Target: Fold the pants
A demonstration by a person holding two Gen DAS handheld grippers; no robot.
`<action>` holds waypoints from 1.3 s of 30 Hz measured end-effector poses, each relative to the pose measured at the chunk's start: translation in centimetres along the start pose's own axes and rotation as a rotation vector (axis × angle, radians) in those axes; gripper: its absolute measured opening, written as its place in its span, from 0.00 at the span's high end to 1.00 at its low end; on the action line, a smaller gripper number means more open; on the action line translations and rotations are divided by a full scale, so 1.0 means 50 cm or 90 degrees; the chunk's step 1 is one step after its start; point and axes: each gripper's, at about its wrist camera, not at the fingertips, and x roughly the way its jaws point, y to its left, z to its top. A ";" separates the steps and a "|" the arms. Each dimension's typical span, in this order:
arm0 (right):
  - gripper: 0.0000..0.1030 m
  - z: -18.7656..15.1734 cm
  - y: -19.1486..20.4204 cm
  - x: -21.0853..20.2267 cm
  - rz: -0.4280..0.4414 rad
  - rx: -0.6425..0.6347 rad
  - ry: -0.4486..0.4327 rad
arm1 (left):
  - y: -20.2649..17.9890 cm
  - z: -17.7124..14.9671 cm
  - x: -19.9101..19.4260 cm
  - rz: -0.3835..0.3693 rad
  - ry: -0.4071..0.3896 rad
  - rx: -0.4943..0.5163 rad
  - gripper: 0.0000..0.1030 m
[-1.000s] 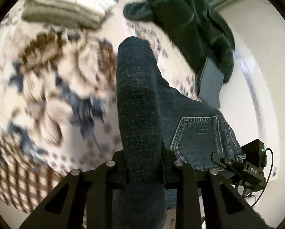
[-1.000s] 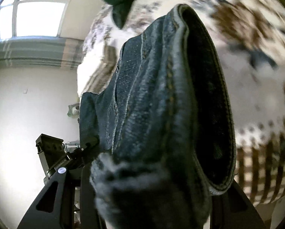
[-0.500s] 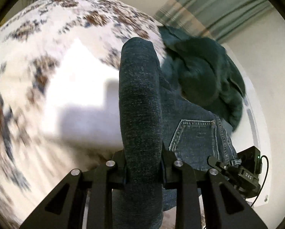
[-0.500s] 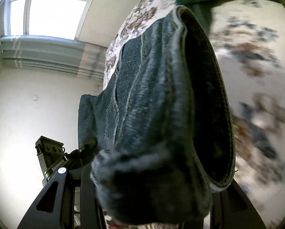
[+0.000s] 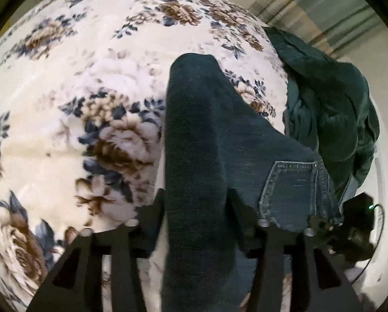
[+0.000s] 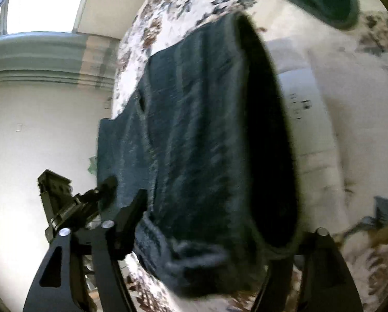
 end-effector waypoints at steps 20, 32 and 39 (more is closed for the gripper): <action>0.00 0.037 0.387 -0.223 -0.523 -0.216 -0.149 | -0.235 -0.141 -0.248 0.284 -0.111 0.076 0.02; 0.00 -0.200 0.550 -0.572 -0.485 -0.299 -0.269 | -0.441 -0.332 -0.511 0.292 -0.208 0.112 0.02; 0.00 -0.365 0.625 -0.768 -0.462 -0.344 -0.325 | -0.533 -0.461 -0.662 0.288 -0.266 0.116 0.02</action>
